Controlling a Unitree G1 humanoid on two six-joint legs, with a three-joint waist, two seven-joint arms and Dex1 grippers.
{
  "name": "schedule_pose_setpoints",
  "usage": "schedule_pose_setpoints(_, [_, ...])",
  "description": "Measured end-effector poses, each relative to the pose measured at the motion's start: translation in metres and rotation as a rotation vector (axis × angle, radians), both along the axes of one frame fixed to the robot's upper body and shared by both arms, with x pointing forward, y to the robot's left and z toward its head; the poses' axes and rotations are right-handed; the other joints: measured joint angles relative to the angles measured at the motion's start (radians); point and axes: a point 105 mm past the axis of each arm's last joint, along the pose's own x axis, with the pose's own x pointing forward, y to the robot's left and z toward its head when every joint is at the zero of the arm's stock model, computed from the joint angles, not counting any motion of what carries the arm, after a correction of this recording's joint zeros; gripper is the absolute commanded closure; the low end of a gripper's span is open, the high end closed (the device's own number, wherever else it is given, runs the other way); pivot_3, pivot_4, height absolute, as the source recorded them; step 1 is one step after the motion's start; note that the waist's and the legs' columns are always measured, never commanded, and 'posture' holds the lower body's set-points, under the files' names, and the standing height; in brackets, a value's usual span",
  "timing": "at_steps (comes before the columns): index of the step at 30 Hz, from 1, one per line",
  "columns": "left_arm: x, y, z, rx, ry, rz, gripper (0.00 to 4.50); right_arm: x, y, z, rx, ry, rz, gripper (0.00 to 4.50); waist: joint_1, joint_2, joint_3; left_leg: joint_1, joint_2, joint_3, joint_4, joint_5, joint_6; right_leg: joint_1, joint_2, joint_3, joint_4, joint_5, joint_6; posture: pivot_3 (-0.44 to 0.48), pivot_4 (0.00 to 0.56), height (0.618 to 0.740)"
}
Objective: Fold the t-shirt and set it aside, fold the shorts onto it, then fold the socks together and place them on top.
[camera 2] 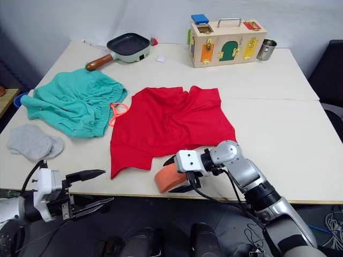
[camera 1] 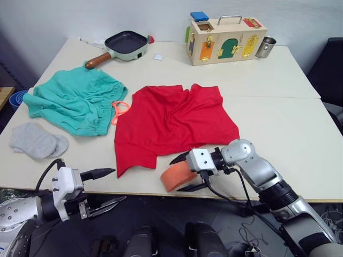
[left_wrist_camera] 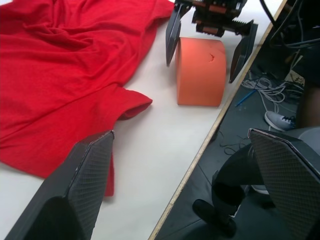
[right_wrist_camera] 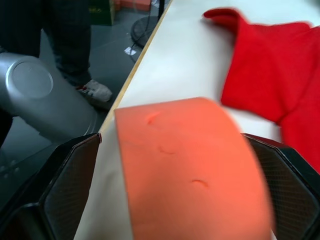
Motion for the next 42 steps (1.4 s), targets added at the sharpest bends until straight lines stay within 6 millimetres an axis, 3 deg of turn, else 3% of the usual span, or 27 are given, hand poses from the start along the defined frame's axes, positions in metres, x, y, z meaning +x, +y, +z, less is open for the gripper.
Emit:
schedule_pose_setpoints(3, [0.0, 0.0, 0.0, -0.001, 0.001, -0.002, 0.0, 0.001, -0.002, 0.0, -0.014, 0.012, 0.011, 1.62, 0.001, 0.0, 0.0, 0.0, 0.0, 0.0, 0.0, 0.0, 0.0, 0.0, 0.0, 0.0, 0.0, 0.0, 0.0, 0.0, 0.15, 0.74])
schedule_pose_setpoints(5, [-0.001, -0.002, -0.001, 0.003, 0.014, -0.023, 0.0, -0.001, -0.003, 0.001, -0.012, 0.031, 0.03, 1.97, 0.001, 0.0, 0.0, 0.0, 0.0, 0.0, 0.0, 0.0, 0.0, 0.0, 0.0, 0.0, 0.0, 0.0, 0.0, 0.0, 0.15, 0.74])
schedule_pose_setpoints(8, [-0.006, -0.019, -0.004, 0.001, 0.04, -0.119, 0.0, -0.01, -0.028, 0.013, 0.017, 0.1, 0.05, 1.99, 0.01, 0.0, 0.0, 0.0, -0.001, -0.001, 0.001, -0.001, 0.002, 0.001, -0.001, 0.0, -0.001, 0.0, 0.0, 0.0, 0.15, 0.74])
schedule_pose_setpoints(11, [-0.002, -0.028, -0.002, -0.02, 0.025, -0.144, 0.0, -0.013, -0.062, 0.034, 0.058, 0.175, -0.049, 1.99, 0.011, 0.0, 0.0, 0.0, -0.001, -0.001, 0.002, -0.002, 0.003, 0.002, -0.001, 0.0, -0.002, 0.0, 0.001, 0.0, 0.15, 0.74])
schedule_pose_setpoints(14, [0.004, -0.042, 0.012, -0.074, -0.035, -0.17, 0.0, -0.001, -0.11, 0.062, 0.129, 0.223, -0.273, 1.99, 0.009, 0.0, 0.0, 0.0, -0.001, -0.001, 0.002, -0.002, 0.003, 0.002, -0.001, 0.0, -0.002, 0.0, 0.001, 0.0, 0.15, 0.74])
schedule_pose_setpoints(17, [0.009, -0.057, 0.024, -0.123, -0.074, -0.2, 0.0, 0.026, -0.18, 0.083, 0.181, 0.145, -0.604, 1.99, 0.009, 0.0, 0.0, 0.001, -0.001, -0.001, 0.001, -0.002, 0.002, 0.003, -0.001, 0.0, -0.002, 0.0, 0.001, 0.0, 0.15, 0.74])
schedule_pose_setpoints(22, [0.024, -0.076, 0.045, -0.21, -0.127, -0.229, 0.0, 0.049, -0.314, 0.062, 0.088, -0.058, -1.184, 1.99, 0.004, 0.001, 0.0, 0.001, -0.001, 0.002, 0.003, 0.002, 0.002, 0.004, 0.001, 0.0, -0.001, 0.0, 0.001, 0.0, 0.15, 0.74])
schedule_pose_setpoints(25, [0.032, -0.088, 0.059, -0.224, -0.188, -0.267, 0.0, 0.054, -0.356, 0.056, 0.101, -0.133, -1.446, 1.99, -0.006, 0.002, 0.0, 0.001, 0.001, 0.004, 0.005, 0.004, 0.0, 0.004, 0.003, 0.001, 0.0, 0.0, 0.001, 0.0, 0.15, 0.74])
schedule_pose_setpoints(28, [0.035, -0.095, 0.059, -0.208, -0.202, -0.288, 0.0, 0.058, -0.371, 0.05, 0.11, -0.171, -1.574, 1.99, -0.018, 0.002, 0.0, 0.003, 0.002, 0.004, 0.004, 0.006, -0.003, 0.004, 0.005, 0.001, 0.0, 0.0, 0.001, 0.0, 0.15, 0.74])
schedule_pose_setpoints(33, [0.04, -0.097, 0.054, -0.206, -0.176, -0.294, 0.0, 0.068, -0.375, 0.033, 0.104, -0.187, -1.705, 1.99, -0.017, 0.004, 0.001, 0.002, 0.003, 0.003, 0.004, 0.007, -0.004, 0.003, 0.006, 0.002, 0.001, 0.0, 0.001, 0.0, 0.15, 0.74])
schedule_pose_setpoints(38, [0.044, -0.093, 0.052, -0.19, -0.167, -0.289, 0.0, 0.07, -0.386, 0.042, 0.148, -0.214, -1.824, 1.99, -0.005, 0.005, 0.001, 0.002, 0.002, 0.003, 0.004, 0.007, -0.004, 0.003, 0.006, 0.002, 0.0, 0.0, 0.001, 0.0, 0.15, 0.74])
schedule_pose_setpoints(42, [0.046, -0.087, 0.055, -0.179, -0.18, -0.268, 0.0, 0.08, -0.384, 0.051, 0.208, -0.225, -1.872, 1.99, 0.001, 0.005, 0.001, 0.002, 0.002, 0.003, 0.004, 0.007, -0.004, 0.003, 0.006, 0.002, 0.0, 0.0, 0.001, 0.0, 0.15, 0.74])
